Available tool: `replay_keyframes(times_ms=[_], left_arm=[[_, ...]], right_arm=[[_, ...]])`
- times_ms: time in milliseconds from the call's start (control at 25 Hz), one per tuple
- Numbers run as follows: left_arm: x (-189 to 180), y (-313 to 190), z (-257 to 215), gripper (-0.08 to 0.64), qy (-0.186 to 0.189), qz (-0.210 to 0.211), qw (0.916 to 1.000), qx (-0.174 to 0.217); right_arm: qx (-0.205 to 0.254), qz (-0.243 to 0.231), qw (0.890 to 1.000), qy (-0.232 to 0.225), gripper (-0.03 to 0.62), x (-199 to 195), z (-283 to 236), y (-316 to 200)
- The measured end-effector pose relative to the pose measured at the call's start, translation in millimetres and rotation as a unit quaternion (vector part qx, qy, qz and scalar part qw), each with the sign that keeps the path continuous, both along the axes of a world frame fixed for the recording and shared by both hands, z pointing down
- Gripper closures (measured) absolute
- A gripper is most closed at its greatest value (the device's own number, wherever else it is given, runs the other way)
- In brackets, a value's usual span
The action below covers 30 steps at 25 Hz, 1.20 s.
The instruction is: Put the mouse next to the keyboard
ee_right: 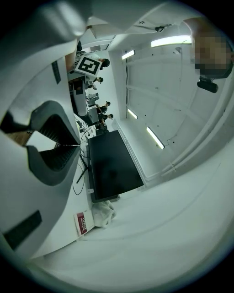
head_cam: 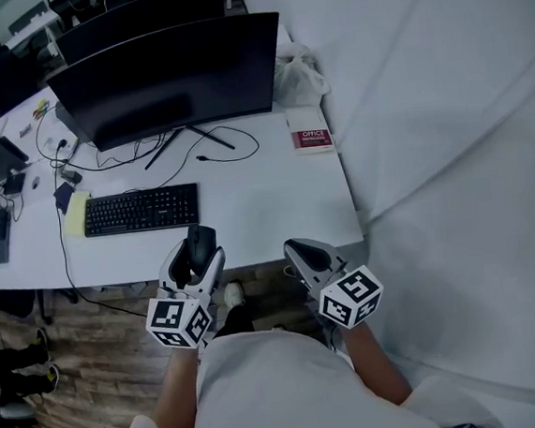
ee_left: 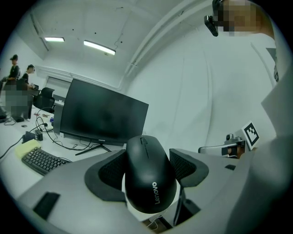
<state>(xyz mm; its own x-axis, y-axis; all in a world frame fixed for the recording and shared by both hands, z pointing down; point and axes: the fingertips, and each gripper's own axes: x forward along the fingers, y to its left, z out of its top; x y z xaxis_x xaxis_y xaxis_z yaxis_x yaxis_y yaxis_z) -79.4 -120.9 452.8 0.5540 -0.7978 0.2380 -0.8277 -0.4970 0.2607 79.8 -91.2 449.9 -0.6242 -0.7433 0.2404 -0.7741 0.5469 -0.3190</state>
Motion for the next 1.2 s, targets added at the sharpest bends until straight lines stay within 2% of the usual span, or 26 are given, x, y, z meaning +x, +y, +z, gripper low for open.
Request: replay_keyframes(times_ms=[640, 1200], left_arm=[[-9.7, -85.0, 44.7, 0.252, -0.015, 0.069, 0.9965, -0.044], [-16.0, -126.2, 75.3, 0.253, -0.011, 0.085, 0.9934, -0.076]], right_arm=[[-0.019, 0.036, 0.999, 0.020, 0.574, -42.6, 13.9, -89.6], [-0.030, 0.062, 0.997, 0.028, 0.574, -66.0, 21.9, -134.3]])
